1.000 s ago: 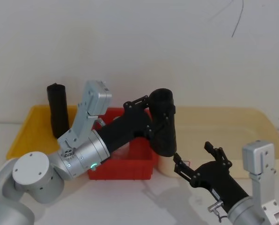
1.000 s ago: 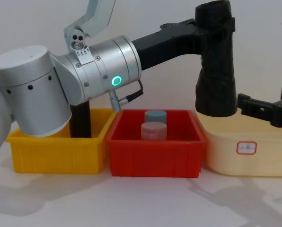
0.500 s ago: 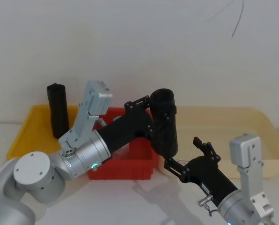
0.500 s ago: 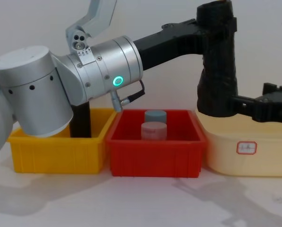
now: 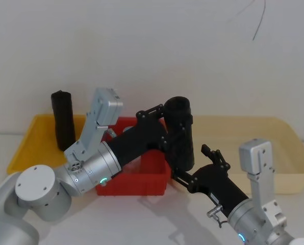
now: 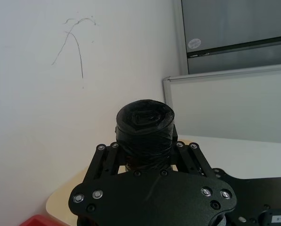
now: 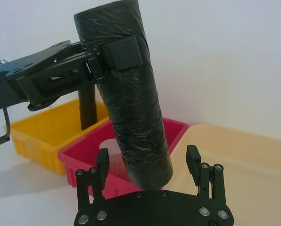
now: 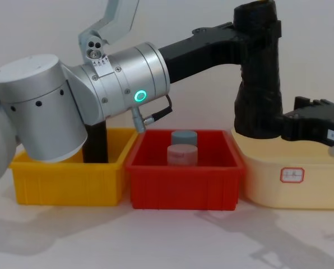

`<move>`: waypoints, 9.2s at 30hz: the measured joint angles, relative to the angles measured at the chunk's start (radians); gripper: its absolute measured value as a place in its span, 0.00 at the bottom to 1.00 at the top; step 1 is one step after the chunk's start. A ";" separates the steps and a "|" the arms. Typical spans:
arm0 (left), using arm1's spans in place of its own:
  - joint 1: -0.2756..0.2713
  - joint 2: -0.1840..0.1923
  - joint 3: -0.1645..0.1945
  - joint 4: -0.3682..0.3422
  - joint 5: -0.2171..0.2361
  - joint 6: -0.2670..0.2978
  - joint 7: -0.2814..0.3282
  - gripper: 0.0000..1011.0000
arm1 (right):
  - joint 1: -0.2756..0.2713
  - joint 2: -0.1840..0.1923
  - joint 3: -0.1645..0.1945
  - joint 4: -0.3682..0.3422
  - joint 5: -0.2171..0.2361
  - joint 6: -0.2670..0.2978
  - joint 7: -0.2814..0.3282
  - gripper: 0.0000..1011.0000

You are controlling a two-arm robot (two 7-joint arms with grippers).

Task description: Pick up the garbage bag with the one hand and transfer it to the other hand.

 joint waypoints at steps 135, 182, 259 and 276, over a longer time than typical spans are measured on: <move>0.092 0.085 -0.128 -0.132 0.105 -0.042 0.264 0.99 | 0.354 -0.067 0.073 0.249 -0.016 0.100 0.133 0.99; 0.234 0.197 -0.342 -0.261 0.297 0.028 0.595 0.99 | 0.454 -0.128 -0.147 0.522 -0.047 0.213 0.200 0.99; 0.240 0.203 -0.353 -0.265 0.306 0.032 0.610 0.99 | 0.543 -0.125 -0.053 0.504 -0.073 0.182 0.096 0.66; 0.240 0.203 -0.353 -0.265 0.306 0.032 0.610 0.99 | 0.476 -0.054 0.033 0.435 -0.079 0.209 0.048 0.66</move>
